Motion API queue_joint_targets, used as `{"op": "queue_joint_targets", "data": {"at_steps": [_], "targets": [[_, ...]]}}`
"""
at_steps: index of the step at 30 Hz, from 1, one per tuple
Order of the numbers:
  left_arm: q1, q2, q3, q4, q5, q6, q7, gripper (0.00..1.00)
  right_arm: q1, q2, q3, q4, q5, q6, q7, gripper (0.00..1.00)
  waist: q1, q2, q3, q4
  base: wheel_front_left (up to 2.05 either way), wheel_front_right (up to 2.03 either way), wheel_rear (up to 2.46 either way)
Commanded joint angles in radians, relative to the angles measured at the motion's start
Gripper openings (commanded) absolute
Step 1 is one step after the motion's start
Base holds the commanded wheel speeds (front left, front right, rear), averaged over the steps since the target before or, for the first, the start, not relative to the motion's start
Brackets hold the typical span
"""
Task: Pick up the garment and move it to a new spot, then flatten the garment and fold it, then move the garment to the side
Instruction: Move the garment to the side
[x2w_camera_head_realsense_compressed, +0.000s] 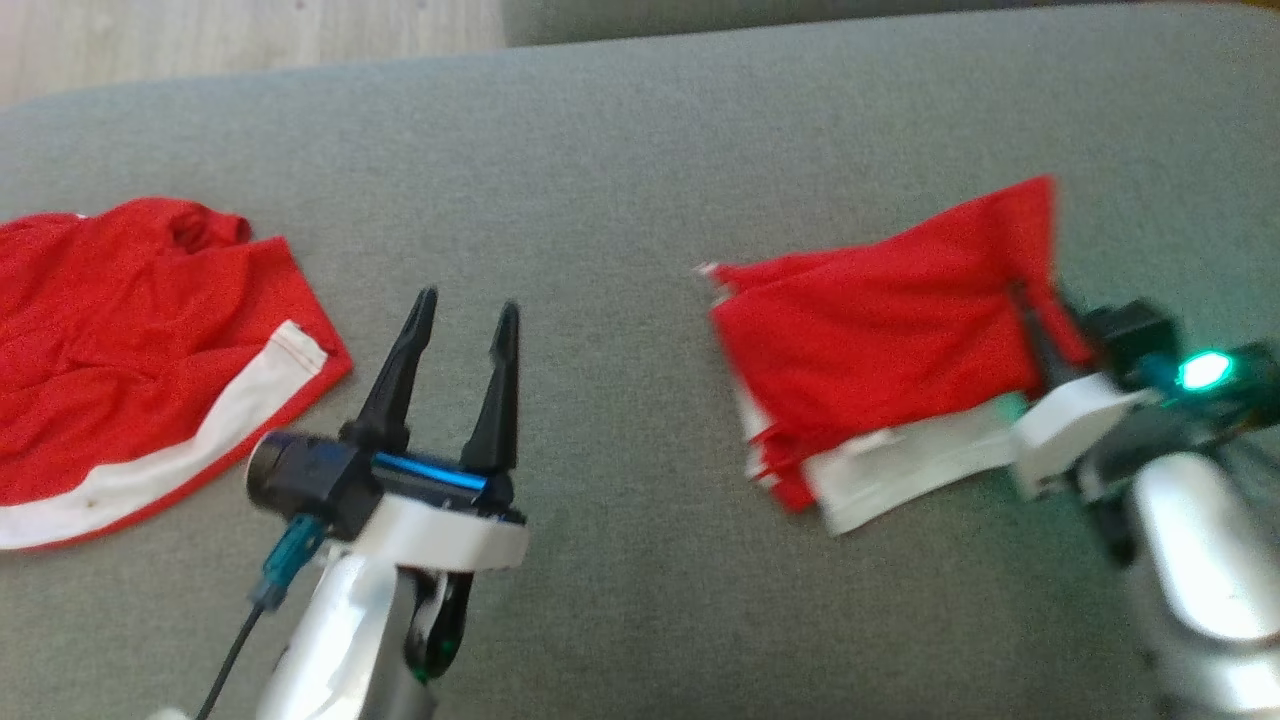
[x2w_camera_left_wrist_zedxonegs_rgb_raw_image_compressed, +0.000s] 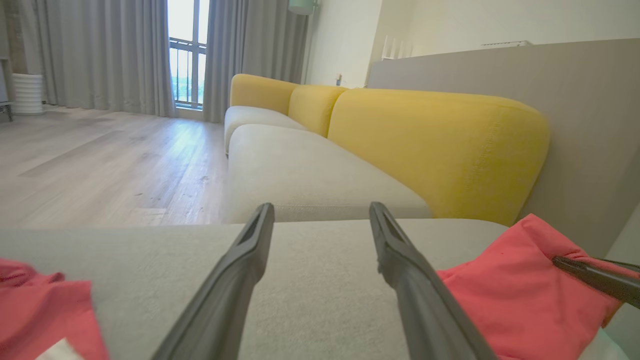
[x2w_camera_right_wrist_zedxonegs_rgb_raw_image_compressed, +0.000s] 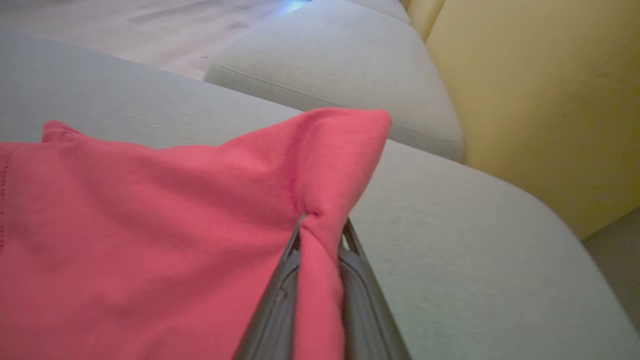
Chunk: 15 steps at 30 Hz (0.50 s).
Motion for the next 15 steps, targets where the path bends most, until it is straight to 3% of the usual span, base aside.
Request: {"op": "queue_joint_targets", "data": {"at_steps": [1,5,6,12,15], "targets": [[-0.054,0.003,0.007,-0.039,-0.009,-0.005,-0.006,1.00,-0.046,-0.071,0.014,-0.031,0.008,0.007,0.003,0.00,0.0000,0.0000,0.025,-0.012,0.00,0.00,0.00],[-0.086,0.003,-0.021,-0.051,-0.016,-0.006,-0.006,1.00,-0.081,-0.196,-0.001,-0.006,0.042,0.007,0.000,0.00,0.0000,0.0000,0.062,-0.021,0.00,0.00,0.00],[-0.086,0.003,-0.021,-0.051,-0.016,-0.006,-0.006,1.00,-0.081,-0.196,-0.001,-0.006,0.042,0.007,0.000,0.00,0.0000,0.0000,0.062,-0.021,0.00,0.00,0.00],[-0.106,0.003,-0.028,-0.061,-0.015,-0.006,-0.006,1.00,-0.131,-0.352,-0.082,0.092,0.076,0.007,-0.033,0.00,0.0000,0.0000,0.112,-0.015,0.00,0.00,0.00],[-0.111,0.003,-0.022,-0.060,-0.013,-0.006,-0.006,1.00,-0.157,-0.391,-0.133,0.137,0.077,0.007,-0.057,0.00,0.0000,0.0000,0.131,-0.007,0.00,0.00,0.00]]}}
